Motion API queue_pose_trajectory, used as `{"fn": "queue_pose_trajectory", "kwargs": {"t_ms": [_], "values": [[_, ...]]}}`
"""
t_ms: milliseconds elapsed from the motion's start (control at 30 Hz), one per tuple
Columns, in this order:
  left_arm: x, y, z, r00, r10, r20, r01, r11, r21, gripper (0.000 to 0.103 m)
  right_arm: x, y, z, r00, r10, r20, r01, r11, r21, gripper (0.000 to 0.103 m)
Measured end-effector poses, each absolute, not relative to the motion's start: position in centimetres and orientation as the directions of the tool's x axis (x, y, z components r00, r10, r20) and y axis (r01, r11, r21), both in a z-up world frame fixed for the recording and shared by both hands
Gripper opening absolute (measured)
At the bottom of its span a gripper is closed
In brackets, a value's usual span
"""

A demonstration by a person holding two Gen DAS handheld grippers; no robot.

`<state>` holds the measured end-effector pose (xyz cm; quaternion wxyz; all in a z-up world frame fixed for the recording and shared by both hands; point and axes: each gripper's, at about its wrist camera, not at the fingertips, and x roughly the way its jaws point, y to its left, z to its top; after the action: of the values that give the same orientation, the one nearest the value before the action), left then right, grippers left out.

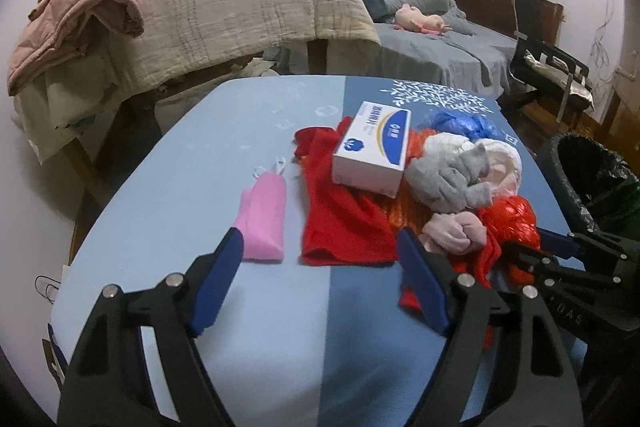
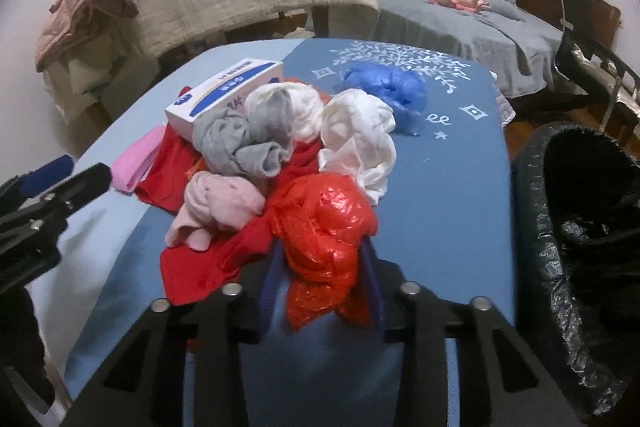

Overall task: Collect trash
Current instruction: 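Reach into the pile and grasp the red plastic bag with the right tool, then grasp the pink sock with the left tool while the right tool holds the red bag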

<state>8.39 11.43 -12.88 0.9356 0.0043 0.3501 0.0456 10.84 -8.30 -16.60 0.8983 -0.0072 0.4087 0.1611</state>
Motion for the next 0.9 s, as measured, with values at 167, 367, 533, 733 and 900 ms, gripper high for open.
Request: {"fn": "queue_pose_trajectory", "kwargs": {"t_ms": [167, 367, 533, 733, 900], "values": [[8.5, 10.2, -13.1, 0.751, 0.065, -0.657, -0.047, 0.998, 0.044, 0.067, 9.8, -9.7, -15.1, 0.643, 0.31, -0.7, -0.296, 0.944, 0.145, 0.027], [9.0, 8.2, -13.5, 0.744, 0.001, -0.668, 0.016, 1.0, 0.019, 0.058, 8.9, -11.6, -13.4, 0.678, 0.28, -0.679, -0.266, 0.955, 0.129, 0.027], [9.8, 6.0, -14.2, 0.739, -0.06, -0.671, 0.084, 0.996, 0.003, 0.048, 8.7, -13.3, -13.5, 0.681, 0.249, -0.688, -0.229, 0.966, 0.123, 0.027], [11.3, 4.3, -15.4, 0.716, -0.11, -0.689, 0.126, 0.992, -0.027, 0.043, 8.9, -13.8, -13.9, 0.676, 0.238, -0.697, -0.219, 0.969, 0.118, 0.027], [12.1, 2.9, -16.3, 0.695, -0.134, -0.707, 0.163, 0.986, -0.027, 0.044, 8.8, -13.8, -14.2, 0.673, 0.243, -0.698, -0.23, 0.966, 0.114, 0.027]]}}
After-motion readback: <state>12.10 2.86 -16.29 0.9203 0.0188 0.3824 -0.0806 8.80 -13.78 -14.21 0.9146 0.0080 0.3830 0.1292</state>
